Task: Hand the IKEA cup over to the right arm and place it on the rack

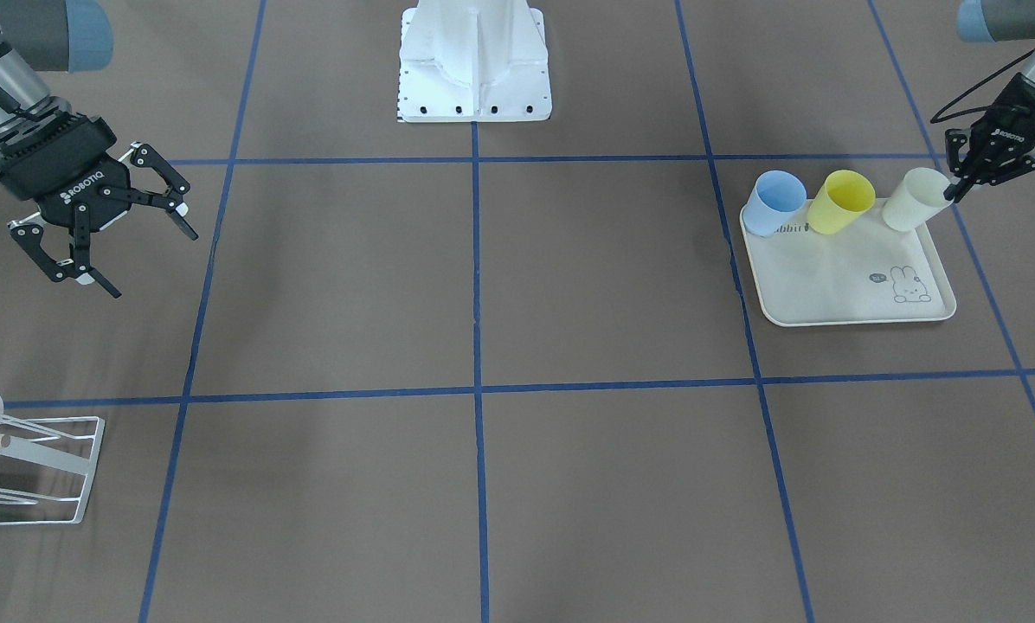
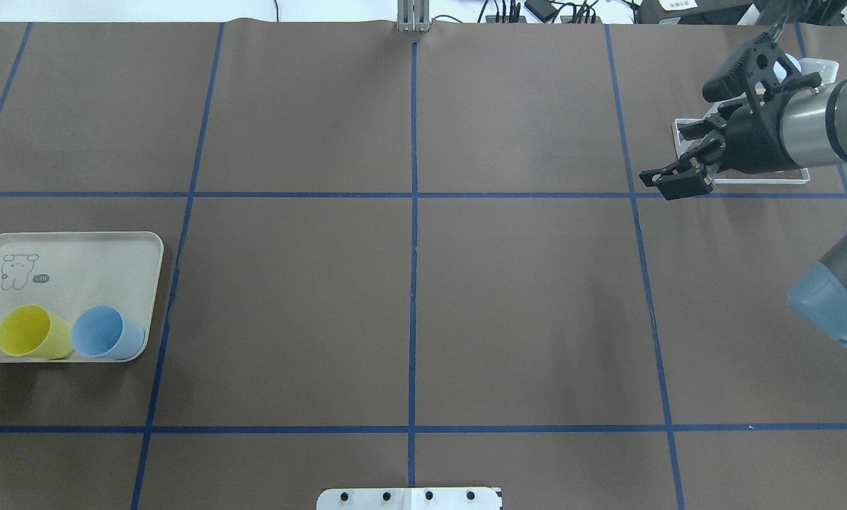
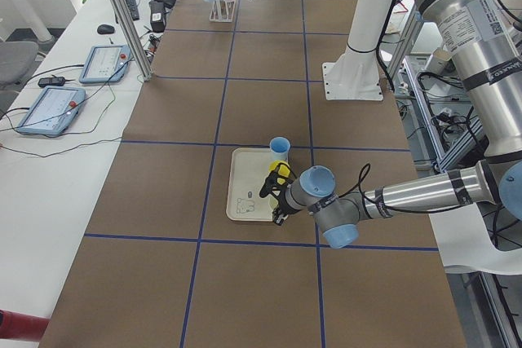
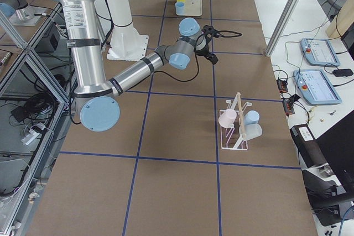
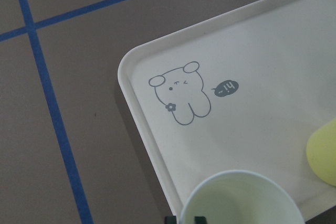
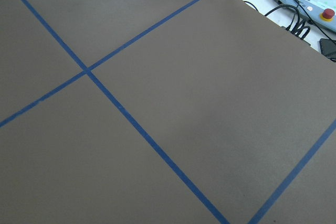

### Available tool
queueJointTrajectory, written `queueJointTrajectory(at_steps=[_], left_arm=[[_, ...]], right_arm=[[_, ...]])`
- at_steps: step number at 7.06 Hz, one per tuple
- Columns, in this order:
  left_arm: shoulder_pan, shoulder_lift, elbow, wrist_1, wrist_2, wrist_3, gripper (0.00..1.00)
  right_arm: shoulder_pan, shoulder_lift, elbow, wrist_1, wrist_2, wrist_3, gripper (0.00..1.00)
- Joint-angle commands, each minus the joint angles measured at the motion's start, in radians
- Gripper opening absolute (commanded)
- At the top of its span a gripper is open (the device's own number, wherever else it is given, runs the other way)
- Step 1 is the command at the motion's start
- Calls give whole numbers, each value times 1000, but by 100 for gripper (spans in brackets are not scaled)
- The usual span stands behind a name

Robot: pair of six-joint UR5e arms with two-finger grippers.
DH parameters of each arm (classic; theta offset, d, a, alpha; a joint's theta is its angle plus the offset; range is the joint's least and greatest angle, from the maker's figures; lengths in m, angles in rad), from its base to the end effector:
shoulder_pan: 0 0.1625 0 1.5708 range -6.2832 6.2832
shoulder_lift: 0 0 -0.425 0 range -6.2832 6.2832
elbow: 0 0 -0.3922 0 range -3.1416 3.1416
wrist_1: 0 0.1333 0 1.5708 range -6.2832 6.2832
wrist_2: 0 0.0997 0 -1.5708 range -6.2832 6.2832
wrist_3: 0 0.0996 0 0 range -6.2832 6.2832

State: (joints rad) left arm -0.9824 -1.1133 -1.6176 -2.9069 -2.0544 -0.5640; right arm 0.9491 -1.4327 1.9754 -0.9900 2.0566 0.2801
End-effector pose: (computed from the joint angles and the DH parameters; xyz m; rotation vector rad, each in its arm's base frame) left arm 0.0954 -0.2997 0.6738 0.5164 0.8704 0.2459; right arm -0.2305 -0.4707 0.3291 0.8116 -0.8802 -0.5729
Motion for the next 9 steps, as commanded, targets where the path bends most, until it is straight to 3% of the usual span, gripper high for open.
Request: queueJointTrajectory(at_steps=[1, 3, 4, 5, 7, 8, 9], left_arm=[[-5, 3, -8, -32, -9, -5, 0], [-72, 3, -60, -23, -18, 3, 0], [-179, -6, -85, -11, -99, 3, 0], [-246, -28, -146, 52, -180, 1, 0], [-265, -49, -397, 304, -219, -43, 0], [-263, -86, -494, 380, -224, -170, 0], [-257, -153, -519, 379, -275, -323, 0]], right_arm=[[-1, 5, -1, 1, 0, -9, 99], [-6, 21, -4, 2, -1, -13, 99], [-16, 50, -7, 11, -3, -13, 99], [-48, 64, -16, 77, -4, 0, 99], [-96, 63, -97, 286, -9, 42, 99], [-136, 63, -134, 421, -21, 68, 99], [-185, 67, -135, 489, -45, 92, 99]])
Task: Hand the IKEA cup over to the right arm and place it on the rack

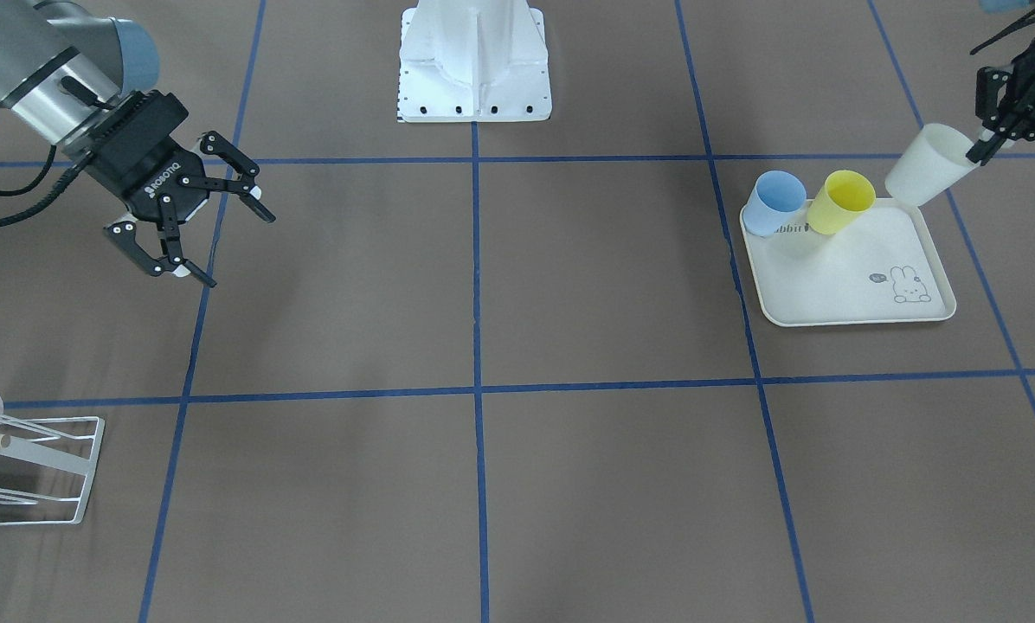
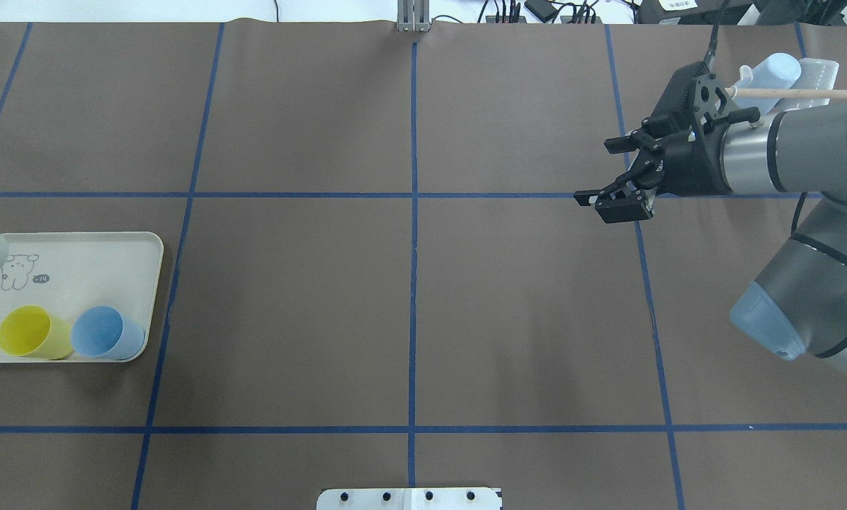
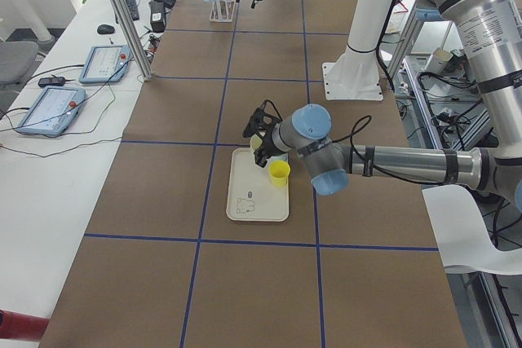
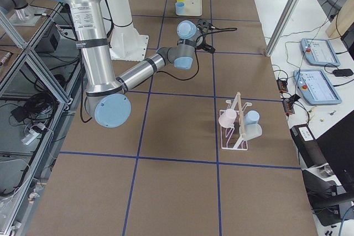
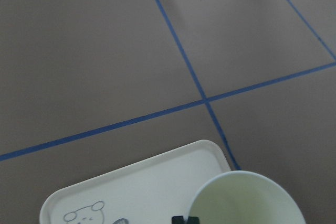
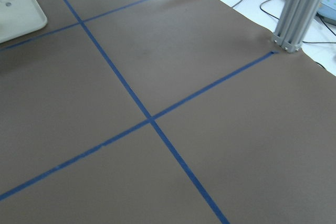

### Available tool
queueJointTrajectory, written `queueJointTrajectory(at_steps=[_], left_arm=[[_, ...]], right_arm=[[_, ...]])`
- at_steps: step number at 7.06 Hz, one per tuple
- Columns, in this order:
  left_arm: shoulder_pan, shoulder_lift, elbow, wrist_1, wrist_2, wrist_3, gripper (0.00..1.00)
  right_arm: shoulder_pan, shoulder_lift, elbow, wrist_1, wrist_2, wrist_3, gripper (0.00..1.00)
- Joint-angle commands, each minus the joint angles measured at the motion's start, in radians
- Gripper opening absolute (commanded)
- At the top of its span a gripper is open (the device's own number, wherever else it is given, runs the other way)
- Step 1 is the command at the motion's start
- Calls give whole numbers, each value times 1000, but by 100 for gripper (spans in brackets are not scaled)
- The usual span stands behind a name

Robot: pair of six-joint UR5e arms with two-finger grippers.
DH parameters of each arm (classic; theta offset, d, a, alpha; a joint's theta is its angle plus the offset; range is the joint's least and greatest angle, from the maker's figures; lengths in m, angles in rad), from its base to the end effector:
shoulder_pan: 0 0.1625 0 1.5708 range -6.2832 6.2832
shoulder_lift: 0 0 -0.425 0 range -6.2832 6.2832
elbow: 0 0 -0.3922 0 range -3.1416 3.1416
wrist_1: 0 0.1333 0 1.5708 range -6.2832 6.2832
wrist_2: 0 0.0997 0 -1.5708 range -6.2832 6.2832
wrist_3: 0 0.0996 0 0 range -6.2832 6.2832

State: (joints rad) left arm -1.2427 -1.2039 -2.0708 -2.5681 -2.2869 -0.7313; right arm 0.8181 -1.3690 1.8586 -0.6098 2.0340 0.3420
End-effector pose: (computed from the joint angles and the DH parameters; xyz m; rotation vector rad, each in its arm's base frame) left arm 0.0474 -0.3501 0.4490 0.6050 1.0865 0.0545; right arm -0.2987 -0.4488 0.3061 1.0362 -1.0828 -0.6676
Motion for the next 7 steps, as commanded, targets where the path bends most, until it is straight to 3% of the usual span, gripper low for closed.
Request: queueJointTrajectory(at_steps=[1, 3, 4, 5, 7], left_arm=[[6, -151, -72, 36, -109, -287, 0], [87, -245, -107, 35, -115, -463, 0], [173, -335, -106, 35, -106, -553, 0], [254, -427, -101, 37, -76, -638, 0], [464, -558, -97, 43, 141, -799, 0]], right_arm=[[-110, 45, -18, 122, -50, 31, 99], [-283, 99, -19, 122, -244, 28, 99], [-318, 117, -21, 146, -259, 26, 99], [-356, 123, -29, 244, -265, 26, 98], [-372, 125, -68, 399, -265, 26, 98]])
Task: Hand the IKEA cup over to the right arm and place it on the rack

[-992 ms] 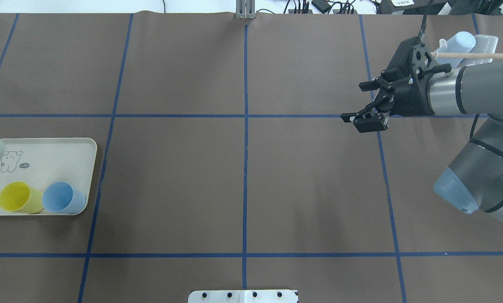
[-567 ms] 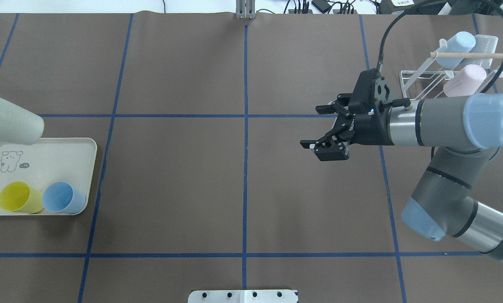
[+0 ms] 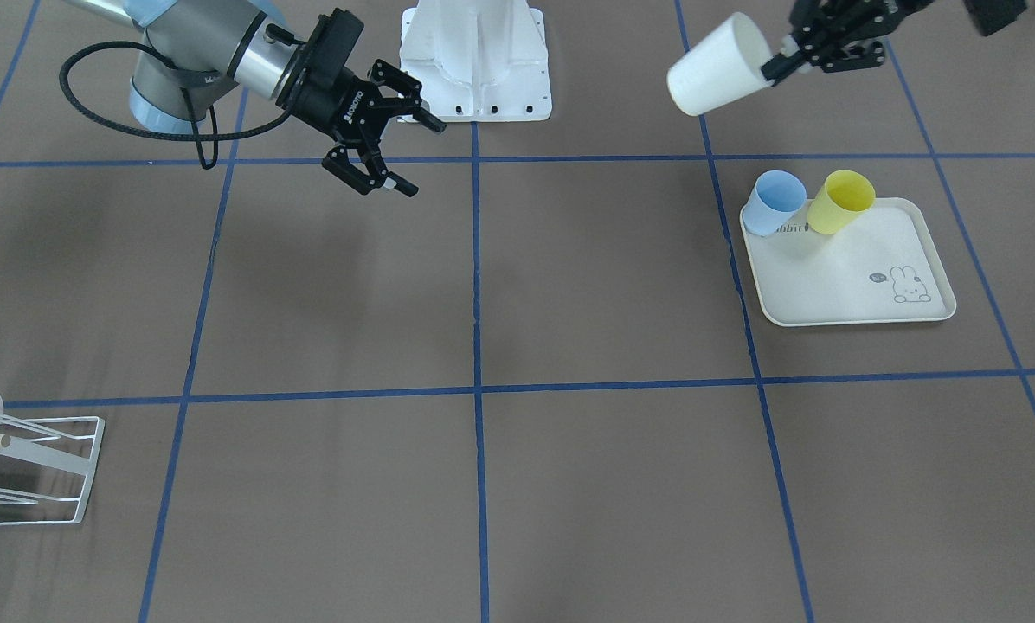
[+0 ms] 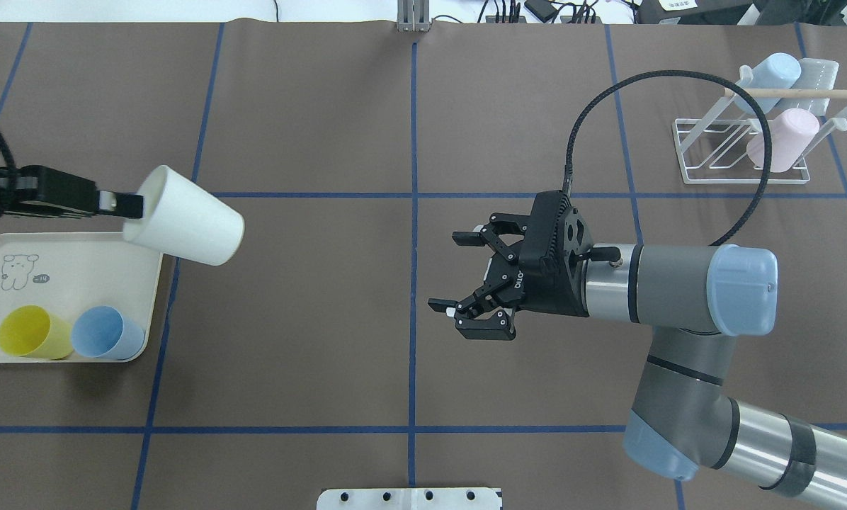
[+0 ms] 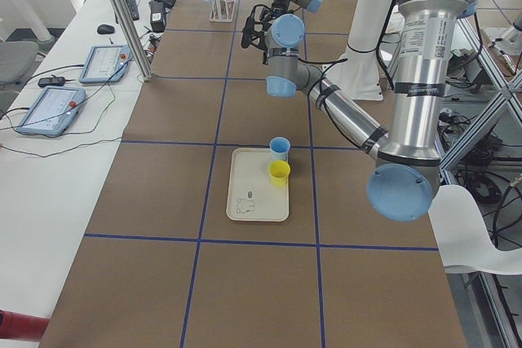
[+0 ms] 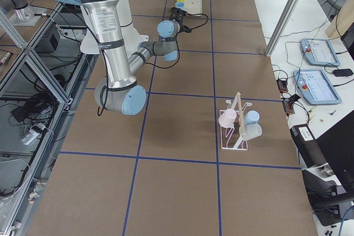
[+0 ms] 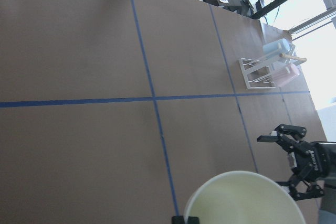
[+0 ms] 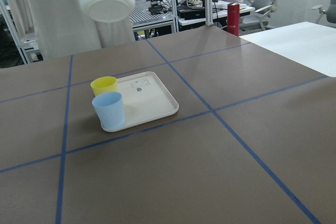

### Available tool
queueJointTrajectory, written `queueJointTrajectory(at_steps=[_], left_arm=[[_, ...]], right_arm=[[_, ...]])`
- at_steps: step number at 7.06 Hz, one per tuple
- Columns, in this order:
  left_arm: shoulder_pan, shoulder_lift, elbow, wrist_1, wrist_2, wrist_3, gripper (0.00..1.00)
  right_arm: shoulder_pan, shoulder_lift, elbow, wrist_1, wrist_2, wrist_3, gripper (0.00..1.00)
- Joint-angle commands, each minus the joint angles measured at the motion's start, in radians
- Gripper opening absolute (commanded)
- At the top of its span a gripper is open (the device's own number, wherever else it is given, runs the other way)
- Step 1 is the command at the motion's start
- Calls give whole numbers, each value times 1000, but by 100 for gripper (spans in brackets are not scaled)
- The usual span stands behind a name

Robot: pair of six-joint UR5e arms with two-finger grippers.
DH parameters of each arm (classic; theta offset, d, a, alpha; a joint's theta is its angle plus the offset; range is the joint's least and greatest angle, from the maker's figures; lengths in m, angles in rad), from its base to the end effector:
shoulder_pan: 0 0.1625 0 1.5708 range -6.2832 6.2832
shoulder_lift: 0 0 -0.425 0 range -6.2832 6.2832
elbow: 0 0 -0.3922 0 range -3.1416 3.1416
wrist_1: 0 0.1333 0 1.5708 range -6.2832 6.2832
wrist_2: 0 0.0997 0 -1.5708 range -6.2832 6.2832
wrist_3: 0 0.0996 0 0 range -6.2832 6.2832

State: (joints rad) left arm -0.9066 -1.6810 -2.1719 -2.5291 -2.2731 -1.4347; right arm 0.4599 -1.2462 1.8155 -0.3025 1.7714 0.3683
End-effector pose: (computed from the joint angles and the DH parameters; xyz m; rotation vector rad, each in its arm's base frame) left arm 0.1982 -0.3651 0.2222 0.3286 1.6130 -0.0014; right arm -0.4279 -0.3386 0.2320 1.2950 -1.3775 -0.6989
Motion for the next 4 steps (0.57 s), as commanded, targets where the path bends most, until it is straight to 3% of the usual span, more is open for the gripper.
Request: queueJointTrajectory(at_steps=[1, 4], left_arm=[[205, -98, 12, 6, 200, -104, 0], [250, -134, 24, 28, 246, -105, 0]], right_arm=[[-17, 7, -34, 121, -6, -2, 99], [-24, 40, -41, 123, 0, -20, 99]])
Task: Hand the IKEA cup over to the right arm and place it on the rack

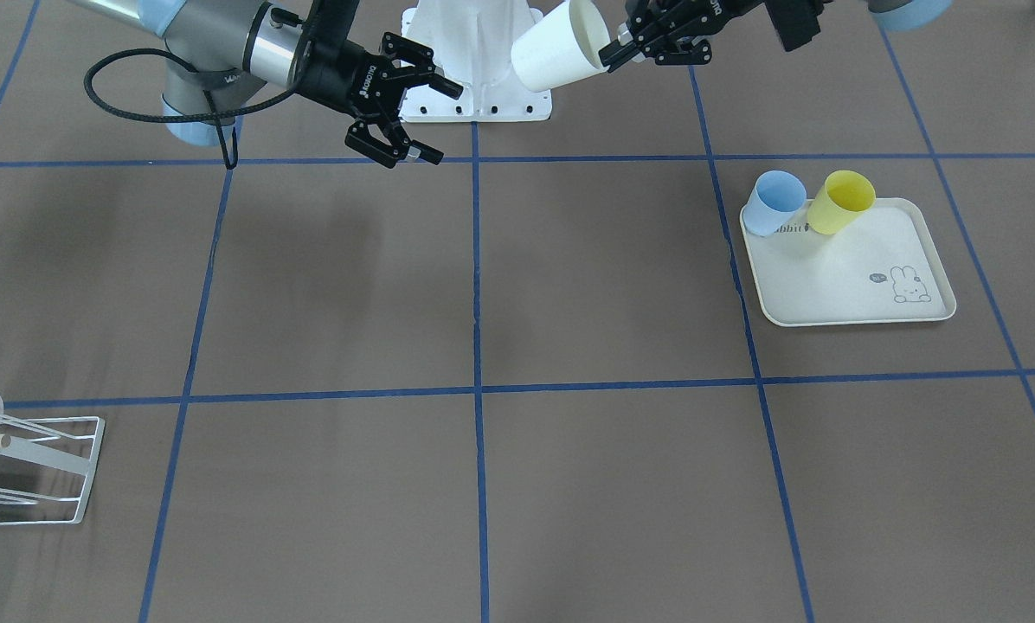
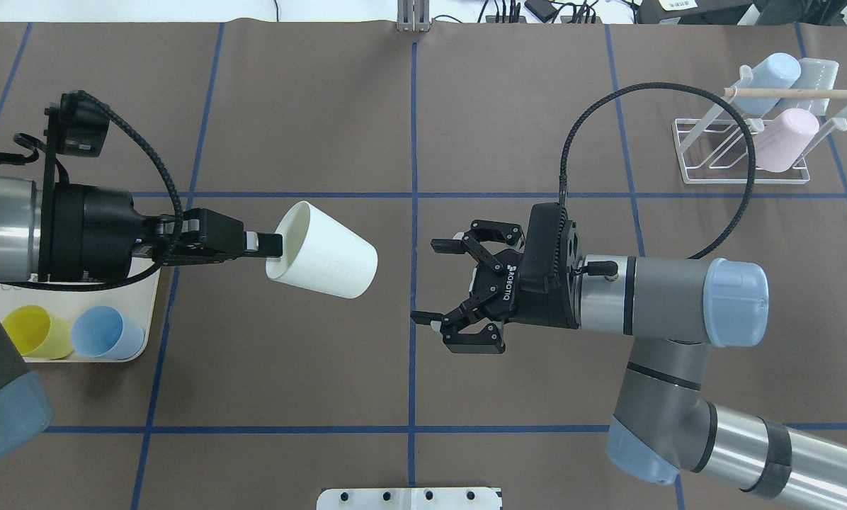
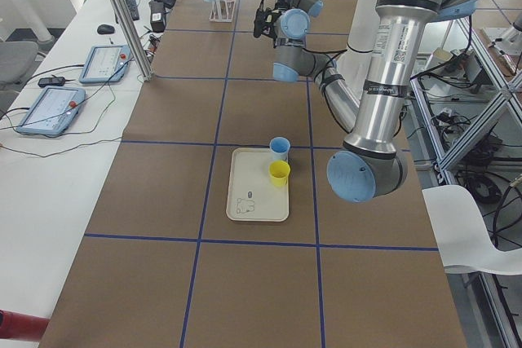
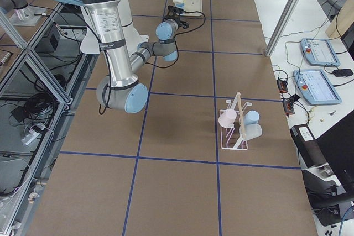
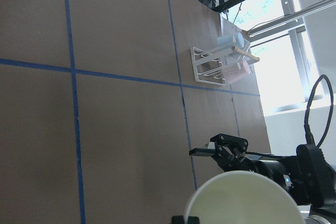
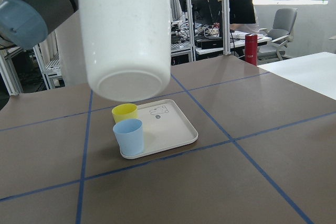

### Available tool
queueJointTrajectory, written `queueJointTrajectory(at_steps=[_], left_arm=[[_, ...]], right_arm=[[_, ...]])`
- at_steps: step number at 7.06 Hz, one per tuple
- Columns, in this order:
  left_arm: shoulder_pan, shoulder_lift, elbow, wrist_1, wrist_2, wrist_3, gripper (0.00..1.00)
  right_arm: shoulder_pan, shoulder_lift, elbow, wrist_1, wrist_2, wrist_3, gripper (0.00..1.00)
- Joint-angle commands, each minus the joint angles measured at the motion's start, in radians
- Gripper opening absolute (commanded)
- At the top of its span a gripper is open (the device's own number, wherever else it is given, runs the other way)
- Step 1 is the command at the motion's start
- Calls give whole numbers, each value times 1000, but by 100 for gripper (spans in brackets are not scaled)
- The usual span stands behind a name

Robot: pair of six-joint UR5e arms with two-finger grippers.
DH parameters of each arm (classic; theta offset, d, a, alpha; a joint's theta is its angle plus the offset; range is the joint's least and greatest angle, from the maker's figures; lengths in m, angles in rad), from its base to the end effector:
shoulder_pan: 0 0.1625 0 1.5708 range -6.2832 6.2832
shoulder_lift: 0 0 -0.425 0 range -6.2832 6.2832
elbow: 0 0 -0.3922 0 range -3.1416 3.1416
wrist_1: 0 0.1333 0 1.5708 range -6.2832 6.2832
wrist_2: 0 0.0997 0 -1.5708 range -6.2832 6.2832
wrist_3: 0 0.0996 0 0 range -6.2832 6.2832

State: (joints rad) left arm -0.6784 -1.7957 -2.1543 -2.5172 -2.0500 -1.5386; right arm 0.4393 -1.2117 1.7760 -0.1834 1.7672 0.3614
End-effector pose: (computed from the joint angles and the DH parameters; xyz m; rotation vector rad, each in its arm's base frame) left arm 0.2833 -0.3406 0.1790 0.2677 1.7134 -0.0547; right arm -0.4352 -0.3303 0.2218 1.3812 -1.4597 -0.6928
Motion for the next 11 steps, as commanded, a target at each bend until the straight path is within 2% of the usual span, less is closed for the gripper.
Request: queueJointTrajectory(at_steps=[1, 2, 3, 4, 6, 11], left_arm=[[37, -68, 7, 87, 40, -1, 0], [54, -85, 10, 118, 44, -1, 0], [75, -90, 22, 118, 88, -1, 0], [101, -106, 42, 120, 126, -1, 0], [108, -116, 70, 120, 128, -2, 0], [129, -117, 65, 118, 126, -1, 0]], right_arm=[[-19, 4, -1, 5, 3, -65, 99], [-25, 6, 0, 5, 3, -88, 99], [-25, 6, 0, 8, 3, -90, 99], [-27, 4, -3, 57, 3, -96, 99], [-28, 4, -3, 68, 2, -98, 99], [-27, 4, -3, 67, -3, -105, 99]])
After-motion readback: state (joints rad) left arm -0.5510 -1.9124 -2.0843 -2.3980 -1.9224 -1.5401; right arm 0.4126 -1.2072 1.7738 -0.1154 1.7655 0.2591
